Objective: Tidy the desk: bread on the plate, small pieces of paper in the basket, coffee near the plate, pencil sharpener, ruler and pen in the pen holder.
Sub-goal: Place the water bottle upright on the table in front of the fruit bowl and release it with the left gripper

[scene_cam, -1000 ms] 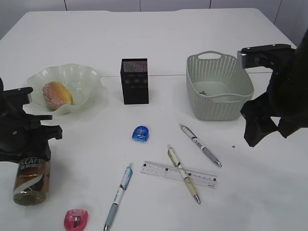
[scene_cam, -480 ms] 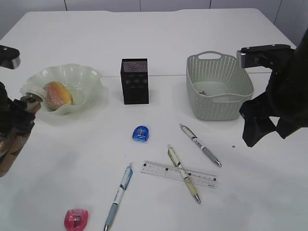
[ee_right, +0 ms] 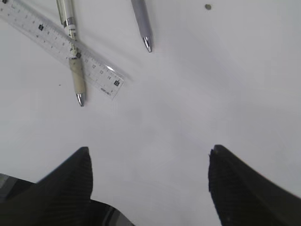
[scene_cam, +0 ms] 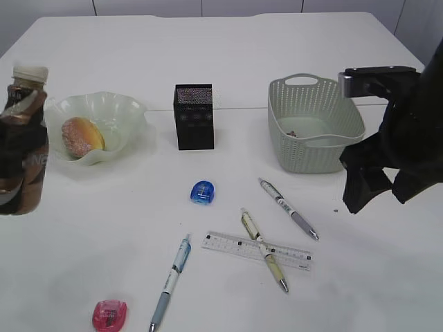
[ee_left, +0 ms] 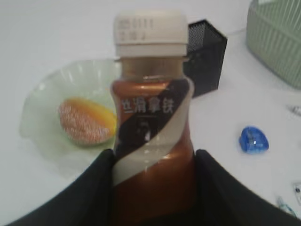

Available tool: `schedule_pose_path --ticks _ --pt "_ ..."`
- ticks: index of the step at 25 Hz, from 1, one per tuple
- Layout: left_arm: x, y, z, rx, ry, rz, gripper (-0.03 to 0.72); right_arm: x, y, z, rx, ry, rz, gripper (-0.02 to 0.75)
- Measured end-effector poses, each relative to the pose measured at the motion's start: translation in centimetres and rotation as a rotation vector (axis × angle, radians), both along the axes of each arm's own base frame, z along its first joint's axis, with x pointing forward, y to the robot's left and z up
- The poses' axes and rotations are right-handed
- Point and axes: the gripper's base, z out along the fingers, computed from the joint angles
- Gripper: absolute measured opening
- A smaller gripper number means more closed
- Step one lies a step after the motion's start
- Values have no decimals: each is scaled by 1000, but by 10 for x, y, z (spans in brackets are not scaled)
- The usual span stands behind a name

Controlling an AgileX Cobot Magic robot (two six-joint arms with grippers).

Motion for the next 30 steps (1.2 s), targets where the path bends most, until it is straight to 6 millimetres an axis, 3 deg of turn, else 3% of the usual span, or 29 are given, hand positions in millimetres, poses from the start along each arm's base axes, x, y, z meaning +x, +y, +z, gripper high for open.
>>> schedule_pose_path --ticks 6,20,30 --pt "-6 -2 -10 -77 -179 -35 368 -1 1 0 13 8 -4 562" --pt "16 -14 -15 -208 -455 -82 361 -1 2 0 19 8 -6 562" --pt "36 -15 -49 -245 -428 -13 350 2 1 0 14 -18 -6 562"
